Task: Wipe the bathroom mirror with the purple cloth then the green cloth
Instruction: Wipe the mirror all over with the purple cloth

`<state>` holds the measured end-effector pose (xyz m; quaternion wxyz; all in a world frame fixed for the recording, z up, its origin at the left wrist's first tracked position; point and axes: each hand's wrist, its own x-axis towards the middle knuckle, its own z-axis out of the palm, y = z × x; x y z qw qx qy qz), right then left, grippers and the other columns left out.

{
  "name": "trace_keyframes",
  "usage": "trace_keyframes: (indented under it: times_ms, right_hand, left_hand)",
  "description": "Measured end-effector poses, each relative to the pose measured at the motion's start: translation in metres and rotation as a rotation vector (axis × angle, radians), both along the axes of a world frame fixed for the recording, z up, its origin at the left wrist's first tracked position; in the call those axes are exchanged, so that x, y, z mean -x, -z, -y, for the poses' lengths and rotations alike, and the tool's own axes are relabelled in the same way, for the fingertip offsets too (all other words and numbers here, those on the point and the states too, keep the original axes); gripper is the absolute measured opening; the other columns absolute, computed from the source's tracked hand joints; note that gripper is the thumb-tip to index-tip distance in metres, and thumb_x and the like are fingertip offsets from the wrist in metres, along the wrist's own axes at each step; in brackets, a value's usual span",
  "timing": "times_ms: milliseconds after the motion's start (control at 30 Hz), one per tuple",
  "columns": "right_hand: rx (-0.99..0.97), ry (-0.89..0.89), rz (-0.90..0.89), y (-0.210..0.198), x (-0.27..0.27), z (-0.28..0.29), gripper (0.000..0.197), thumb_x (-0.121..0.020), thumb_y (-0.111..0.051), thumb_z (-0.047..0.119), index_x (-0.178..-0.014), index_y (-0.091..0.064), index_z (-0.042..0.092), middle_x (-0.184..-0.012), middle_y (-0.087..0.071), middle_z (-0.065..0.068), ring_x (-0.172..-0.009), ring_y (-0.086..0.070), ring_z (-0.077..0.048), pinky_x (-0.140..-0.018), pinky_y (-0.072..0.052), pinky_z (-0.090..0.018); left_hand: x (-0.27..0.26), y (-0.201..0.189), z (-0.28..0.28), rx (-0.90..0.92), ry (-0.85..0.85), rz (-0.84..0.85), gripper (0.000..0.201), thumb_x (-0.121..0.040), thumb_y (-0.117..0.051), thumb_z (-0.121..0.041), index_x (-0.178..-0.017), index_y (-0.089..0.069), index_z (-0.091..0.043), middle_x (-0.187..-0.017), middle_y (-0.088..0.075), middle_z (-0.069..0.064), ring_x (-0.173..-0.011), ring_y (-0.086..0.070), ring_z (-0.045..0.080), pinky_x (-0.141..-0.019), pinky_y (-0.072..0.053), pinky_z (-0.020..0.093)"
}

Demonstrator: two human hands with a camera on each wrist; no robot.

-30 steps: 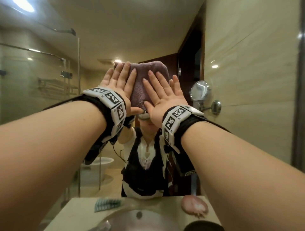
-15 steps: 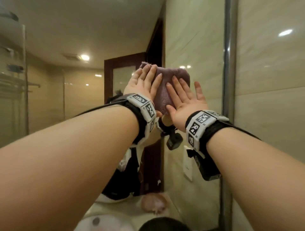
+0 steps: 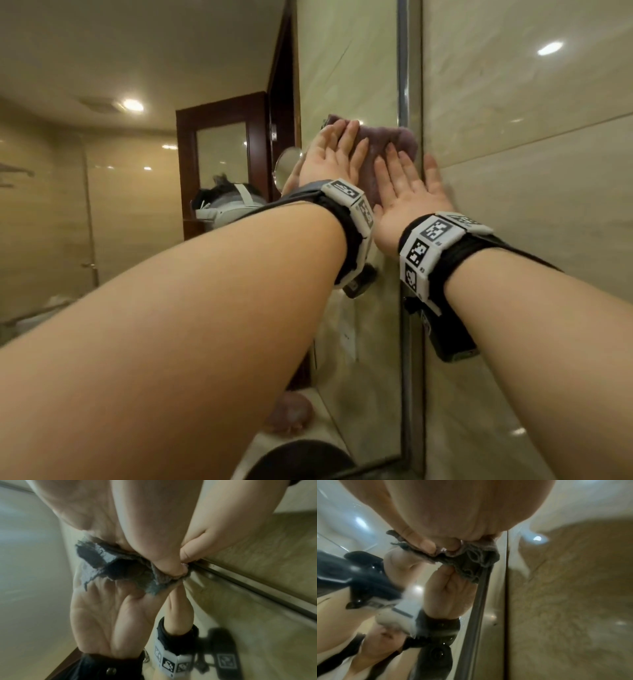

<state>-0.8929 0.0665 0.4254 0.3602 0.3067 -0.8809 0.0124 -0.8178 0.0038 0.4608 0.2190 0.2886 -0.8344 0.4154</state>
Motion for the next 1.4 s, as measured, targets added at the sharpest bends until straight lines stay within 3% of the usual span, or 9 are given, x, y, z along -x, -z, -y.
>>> trace_keyframes:
  times_ms: [200, 333, 767, 1133, 1400]
  right_hand:
    - [-0.005, -0.034, 0.012, 0.008, -0.013, 0.008, 0.063, -0.098, -0.014, 0.035, -0.144, 0.024, 0.013, -0.152, 0.028, -0.006, -0.142, 0.02, -0.022, -0.109, 0.02, -0.046]
    - [-0.052, -0.061, -0.027, 0.008, -0.031, 0.018, 0.064, -0.099, -0.013, 0.038, -0.144, 0.025, 0.013, -0.152, 0.029, -0.005, -0.141, 0.021, -0.021, -0.109, 0.021, -0.045]
    - [-0.134, -0.234, -0.162, -0.01, -0.147, 0.099, 0.065, -0.099, -0.014, 0.04, -0.143, 0.027, 0.016, -0.15, 0.033, -0.004, -0.14, 0.025, -0.022, -0.105, 0.024, -0.046]
    - [-0.138, -0.469, -0.244, 0.009, -0.256, 0.181, 0.064, -0.099, -0.018, 0.039, -0.146, 0.021, 0.02, -0.152, 0.029, -0.001, -0.14, 0.025, -0.021, -0.107, 0.022, -0.045]
    - [-0.107, -0.512, -0.245, 0.029, -0.302, 0.219, 0.064, -0.099, -0.017, 0.04, -0.145, 0.022, 0.02, -0.152, 0.03, -0.002, -0.14, 0.026, -0.023, -0.105, 0.024, -0.045]
  left_hand:
    - [-0.023, 0.006, 0.022, 0.028, 0.005, 0.012, 0.098, -0.086, -0.032, -0.07, -0.146, 0.02, -0.013, -0.152, 0.026, 0.014, -0.141, 0.021, 0.029, -0.113, 0.015, 0.041]
    - [-0.049, 0.01, 0.044, 0.037, -0.023, 0.007, 0.102, -0.082, -0.026, -0.077, -0.145, 0.024, -0.013, -0.151, 0.029, 0.014, -0.14, 0.023, 0.028, -0.112, 0.017, 0.041]
    - [-0.177, 0.013, 0.13, -0.077, -0.133, -0.136, 0.105, -0.078, -0.022, -0.081, -0.143, 0.028, -0.016, -0.15, 0.033, 0.011, -0.139, 0.027, 0.027, -0.111, 0.018, 0.041]
    - [-0.303, 0.043, 0.209, -0.124, -0.258, -0.196, 0.107, -0.075, -0.016, -0.083, -0.144, 0.025, -0.013, -0.151, 0.028, 0.014, -0.141, 0.022, 0.03, -0.114, 0.012, 0.043]
    - [-0.346, 0.056, 0.234, -0.194, -0.341, -0.178, 0.11, -0.075, -0.021, -0.083, -0.14, 0.033, -0.013, -0.147, 0.037, 0.014, -0.139, 0.027, 0.029, -0.112, 0.017, 0.041]
